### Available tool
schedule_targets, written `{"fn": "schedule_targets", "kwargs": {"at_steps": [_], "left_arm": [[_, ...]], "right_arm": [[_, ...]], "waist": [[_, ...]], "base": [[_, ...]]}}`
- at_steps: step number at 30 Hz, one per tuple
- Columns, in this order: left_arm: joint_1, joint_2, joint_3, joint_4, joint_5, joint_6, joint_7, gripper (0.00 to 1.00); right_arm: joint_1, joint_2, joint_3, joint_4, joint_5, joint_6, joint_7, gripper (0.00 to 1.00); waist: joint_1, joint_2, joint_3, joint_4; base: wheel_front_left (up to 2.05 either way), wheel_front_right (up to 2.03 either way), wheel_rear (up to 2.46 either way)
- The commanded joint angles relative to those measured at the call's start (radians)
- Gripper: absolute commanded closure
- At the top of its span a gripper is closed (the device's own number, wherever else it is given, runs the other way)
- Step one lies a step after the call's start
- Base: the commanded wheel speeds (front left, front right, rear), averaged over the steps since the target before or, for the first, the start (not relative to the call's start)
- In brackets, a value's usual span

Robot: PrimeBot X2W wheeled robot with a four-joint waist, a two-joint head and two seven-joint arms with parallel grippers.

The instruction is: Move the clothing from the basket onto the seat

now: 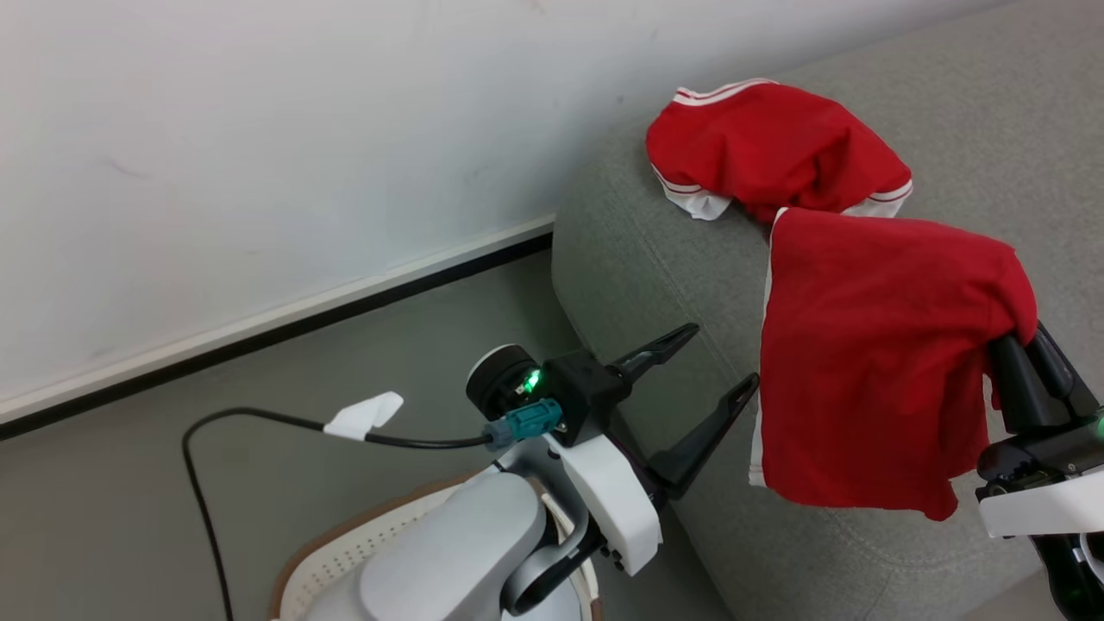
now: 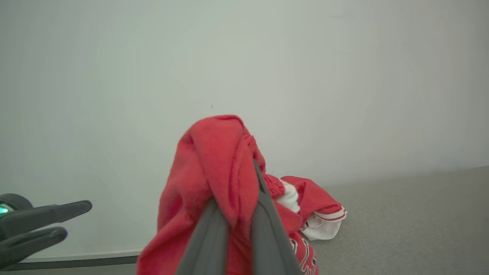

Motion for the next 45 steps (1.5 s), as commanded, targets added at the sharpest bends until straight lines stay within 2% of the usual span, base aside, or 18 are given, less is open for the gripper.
{"fn": "schedule_targets", "kwargs": {"at_steps": [1,11,21,29,33,37,40,45], "left_arm": [[-0.006,0.009,-0.004,0.005,0.014,0.0,-0.007,0.0],[-0.041,0.013,-0.024,0.002,0.044,0.0,-0.001,0.0],[-0.114,0.037,-0.034,-0.033,0.075,0.002,0.039,0.0],[-0.169,0.076,-0.026,-0.066,0.098,0.01,0.076,0.0],[-0.184,0.086,-0.021,-0.078,0.101,0.014,0.081,0.0],[-0.184,0.083,-0.024,-0.069,0.099,0.017,0.073,0.0],[-0.179,0.069,-0.024,-0.059,0.09,0.017,0.055,0.0],[-0.172,0.056,-0.021,-0.037,0.078,0.019,0.03,0.0]], "right_arm": [[0.016,0.006,-0.009,-0.007,-0.007,-0.002,-0.003,1.0],[-0.03,0.029,-0.118,0.0,-0.019,-0.002,-0.003,1.0],[-0.188,0.042,-0.405,0.09,-0.052,-0.002,-0.003,1.0],[-0.356,-0.019,-0.481,0.239,-0.047,-0.002,-0.003,1.0],[-0.452,-0.063,-0.461,0.38,-0.077,-0.002,-0.003,1.0],[-0.555,-0.099,-0.363,0.557,-0.116,-0.002,0.041,1.0],[-0.614,-0.129,-0.275,0.681,-0.158,-0.002,0.124,1.0],[-0.672,-0.161,-0.139,0.82,-0.135,-0.002,0.331,1.0]], "waist": [[0.0001,-0.0001,0.02,-0.019],[0.0001,-0.0001,0.091,-0.01],[0.0001,-0.0001,0.278,0.067],[0.0001,-0.0001,0.443,0.141],[0.0001,-0.0001,0.499,0.179],[0.0001,-0.0001,0.519,0.214],[0.0001,-0.0001,0.518,0.243],[0.0001,-0.0001,0.5,0.277]], "base": [[0.0,0.0,0.0],[0.0,0.0,0.0],[0.0,0.0,0.0],[0.0,0.0,0.0],[0.0,0.0,0.0],[0.0,0.0,0.0],[0.0,0.0,0.0],[0.0,0.0,0.0]]}}
